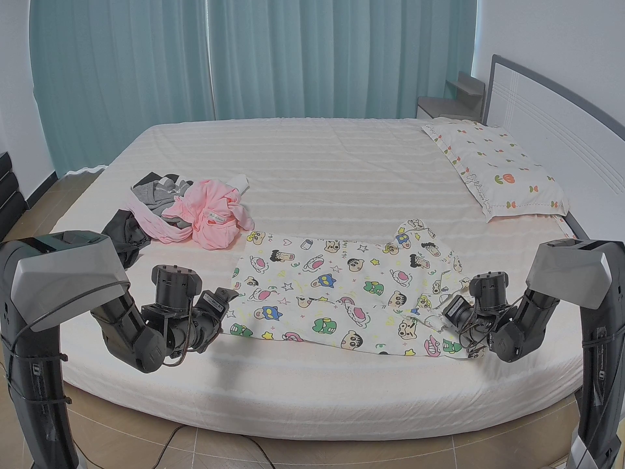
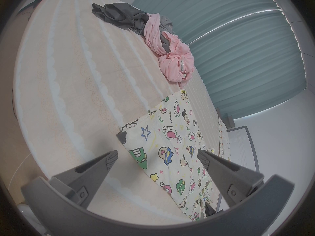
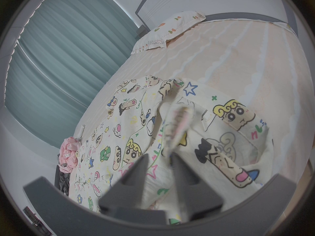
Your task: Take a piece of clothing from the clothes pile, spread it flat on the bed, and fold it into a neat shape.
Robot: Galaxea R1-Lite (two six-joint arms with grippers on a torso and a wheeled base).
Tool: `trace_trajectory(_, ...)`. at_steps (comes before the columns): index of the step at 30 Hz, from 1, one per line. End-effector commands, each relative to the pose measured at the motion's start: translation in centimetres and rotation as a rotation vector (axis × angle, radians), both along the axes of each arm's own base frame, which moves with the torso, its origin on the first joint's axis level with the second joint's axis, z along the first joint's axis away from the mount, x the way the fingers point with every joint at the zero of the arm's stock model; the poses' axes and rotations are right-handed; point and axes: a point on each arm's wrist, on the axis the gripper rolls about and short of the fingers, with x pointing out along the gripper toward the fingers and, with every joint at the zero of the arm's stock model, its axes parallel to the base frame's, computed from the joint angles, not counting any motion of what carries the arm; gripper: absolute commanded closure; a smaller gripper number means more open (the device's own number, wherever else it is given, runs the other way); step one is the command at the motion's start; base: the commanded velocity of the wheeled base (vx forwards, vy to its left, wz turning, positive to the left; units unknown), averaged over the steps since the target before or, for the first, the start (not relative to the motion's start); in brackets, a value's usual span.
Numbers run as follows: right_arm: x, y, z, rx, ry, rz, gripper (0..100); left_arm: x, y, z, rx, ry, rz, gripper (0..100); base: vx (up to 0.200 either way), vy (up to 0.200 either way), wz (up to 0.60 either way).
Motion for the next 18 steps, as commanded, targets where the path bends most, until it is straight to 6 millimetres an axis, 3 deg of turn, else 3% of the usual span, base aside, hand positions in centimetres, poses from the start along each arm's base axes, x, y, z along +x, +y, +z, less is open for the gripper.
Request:
trace_trajectory(1,-0.2,0.1,0.3,0.008,-0.002,-0.003,100,0.0,0.0,-0.1,0.000,0.002,0.001,0,0.000,0.000,0.00)
trace_trajectory(12,-0.8,0.1,2.9,0.017,-0.035,-0.009,100,0.0,0.0,-0.1,0.000,0.002,0.001,0,0.000,0.000,0.00)
trace_trajectory(18,-1.9,1.0,6.6,0.022,-0.032,0.022,100,0.0,0.0,-0.1,0.000,0.002,0.001,0,0.000,0.000,0.00)
